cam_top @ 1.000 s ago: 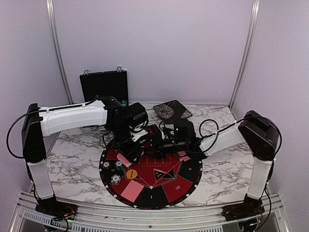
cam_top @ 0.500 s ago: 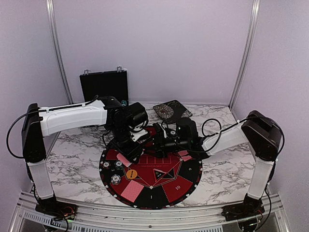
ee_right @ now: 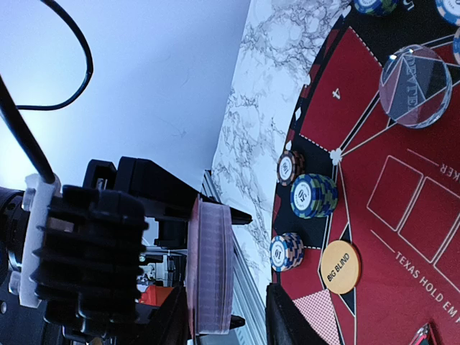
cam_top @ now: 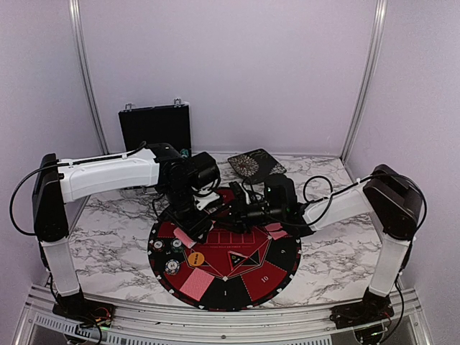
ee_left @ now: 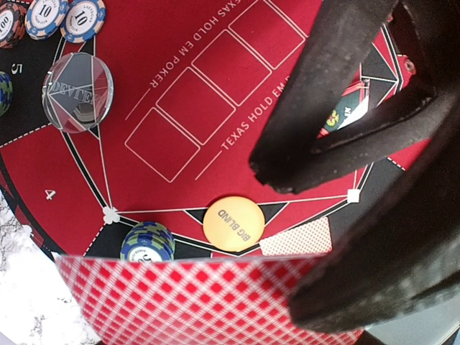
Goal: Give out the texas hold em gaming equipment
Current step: Pick up the poker card from the face-down deck piles.
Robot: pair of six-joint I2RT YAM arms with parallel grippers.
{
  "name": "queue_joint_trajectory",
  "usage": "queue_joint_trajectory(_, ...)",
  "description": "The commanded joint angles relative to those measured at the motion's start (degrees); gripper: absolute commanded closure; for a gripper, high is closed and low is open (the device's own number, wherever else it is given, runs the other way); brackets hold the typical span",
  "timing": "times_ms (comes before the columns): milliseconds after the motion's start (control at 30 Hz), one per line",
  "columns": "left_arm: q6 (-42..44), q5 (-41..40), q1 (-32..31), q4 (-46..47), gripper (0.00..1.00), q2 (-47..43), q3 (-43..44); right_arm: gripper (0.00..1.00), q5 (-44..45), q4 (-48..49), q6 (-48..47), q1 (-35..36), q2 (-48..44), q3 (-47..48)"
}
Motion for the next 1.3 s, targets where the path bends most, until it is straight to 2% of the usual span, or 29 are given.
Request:
queue_joint_trajectory(0,0.3,0.3,0.3,-1.0,0.68,1.0,0.0,0.67,0.8,-0.1,-0.8,-0.5,-2.3,-0.2)
queue_joint_trajectory(700,0.1,0.7,1.0,-1.0,0.68,1.9,0.1,0.83,0.5,1.2,-0.4,-0.4,-2.9,-1.3)
queue_joint_trajectory(1267,0.2,1.1,1.6,-0.8,0.69,1.7,-1.1,1.0,1.6,0.6,-1.0,-1.6,-4.3,-1.5)
